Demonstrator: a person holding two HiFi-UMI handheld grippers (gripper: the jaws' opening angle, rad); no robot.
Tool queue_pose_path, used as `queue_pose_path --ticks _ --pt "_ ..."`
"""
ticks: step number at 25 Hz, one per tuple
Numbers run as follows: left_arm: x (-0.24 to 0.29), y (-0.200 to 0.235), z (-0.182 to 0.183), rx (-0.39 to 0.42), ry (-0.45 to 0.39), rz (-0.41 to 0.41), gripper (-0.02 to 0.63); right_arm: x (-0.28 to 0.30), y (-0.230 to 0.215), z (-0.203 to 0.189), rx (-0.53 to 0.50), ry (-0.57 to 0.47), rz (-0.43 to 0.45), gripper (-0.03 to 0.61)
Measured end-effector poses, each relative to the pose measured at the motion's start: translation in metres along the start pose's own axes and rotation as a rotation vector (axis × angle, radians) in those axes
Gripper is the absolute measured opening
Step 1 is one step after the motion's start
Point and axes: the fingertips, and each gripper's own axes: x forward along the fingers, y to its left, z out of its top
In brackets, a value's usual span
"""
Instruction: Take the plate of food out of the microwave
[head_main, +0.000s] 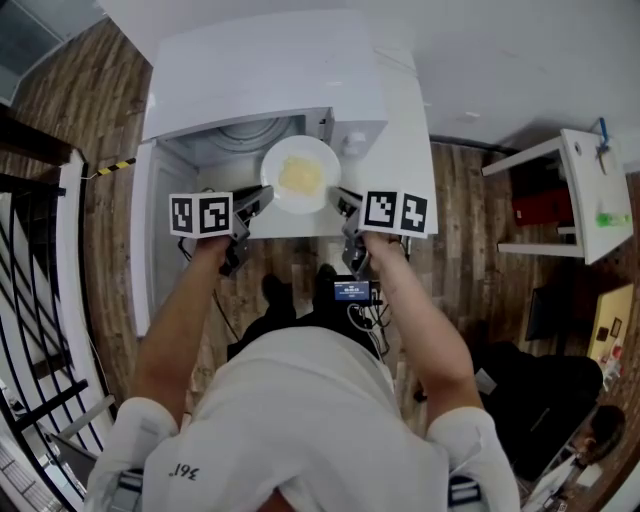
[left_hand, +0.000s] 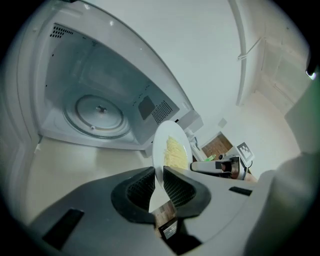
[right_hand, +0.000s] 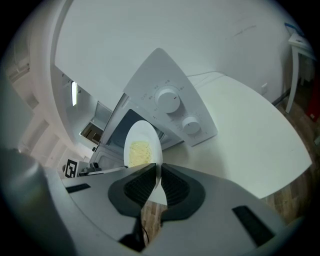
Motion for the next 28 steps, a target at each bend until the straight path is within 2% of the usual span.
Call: queue_pose_path --ticks 10,15,21,28 --pt "-0.022 -0.034 0.013 0.053 -0.034 -0.053 0.055 -0.030 0.027 0.015 -0.027 -0.025 0.048 0.032" --pt "-0.042 -0.050 0.033 0.086 -0.070 -0.073 0.055 -0.043 0.053 0.029 -0.052 -0.053 0.085 0.032" --pt "-0.053 -0.060 0.062 0.137 -0.093 -0.054 0.055 -0.046 0.072 0.054 -0.090 -0.074 0.089 0.034" --pt "-0.056 -0.062 0.091 0.116 -0.104 -0.059 0.055 -0.039 0.087 0.085 -0.101 -0.066 0.091 0.034"
